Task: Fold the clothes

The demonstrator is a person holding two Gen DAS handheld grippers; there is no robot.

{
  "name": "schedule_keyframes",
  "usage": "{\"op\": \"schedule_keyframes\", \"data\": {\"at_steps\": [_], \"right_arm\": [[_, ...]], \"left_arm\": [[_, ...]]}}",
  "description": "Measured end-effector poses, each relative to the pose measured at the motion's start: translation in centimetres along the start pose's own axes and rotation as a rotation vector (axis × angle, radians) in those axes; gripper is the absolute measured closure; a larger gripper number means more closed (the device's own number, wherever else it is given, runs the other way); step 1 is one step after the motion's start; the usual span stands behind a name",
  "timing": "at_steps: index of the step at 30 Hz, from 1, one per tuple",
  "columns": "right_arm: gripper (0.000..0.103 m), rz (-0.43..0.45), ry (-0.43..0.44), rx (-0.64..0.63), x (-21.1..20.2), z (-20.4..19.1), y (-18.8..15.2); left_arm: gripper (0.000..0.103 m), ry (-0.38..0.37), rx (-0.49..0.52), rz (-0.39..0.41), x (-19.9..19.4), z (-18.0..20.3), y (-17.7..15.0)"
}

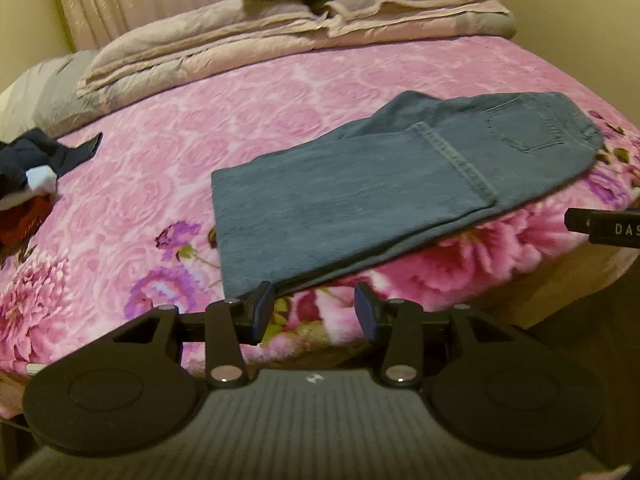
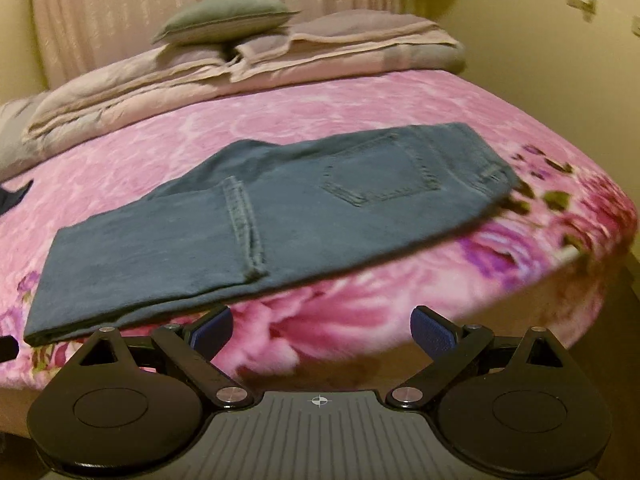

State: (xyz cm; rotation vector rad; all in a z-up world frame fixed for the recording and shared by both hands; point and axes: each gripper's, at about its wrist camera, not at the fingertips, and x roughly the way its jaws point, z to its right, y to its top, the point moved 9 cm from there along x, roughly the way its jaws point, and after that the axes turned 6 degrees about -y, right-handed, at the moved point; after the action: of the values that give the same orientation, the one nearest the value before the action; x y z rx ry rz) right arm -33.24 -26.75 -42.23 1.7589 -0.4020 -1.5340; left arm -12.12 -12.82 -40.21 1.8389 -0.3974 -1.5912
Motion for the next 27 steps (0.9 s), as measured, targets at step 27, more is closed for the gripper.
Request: {"op": "schedule_keyframes", "data": {"at_steps": [27], "right_arm": [[0.005, 0.033, -0.001, 0.095, -2.6, 3.7, 0.2]], "left_arm": [[0.059, -0.026, 0.016, 0.028, -2.0, 1.5, -0.5]]}}
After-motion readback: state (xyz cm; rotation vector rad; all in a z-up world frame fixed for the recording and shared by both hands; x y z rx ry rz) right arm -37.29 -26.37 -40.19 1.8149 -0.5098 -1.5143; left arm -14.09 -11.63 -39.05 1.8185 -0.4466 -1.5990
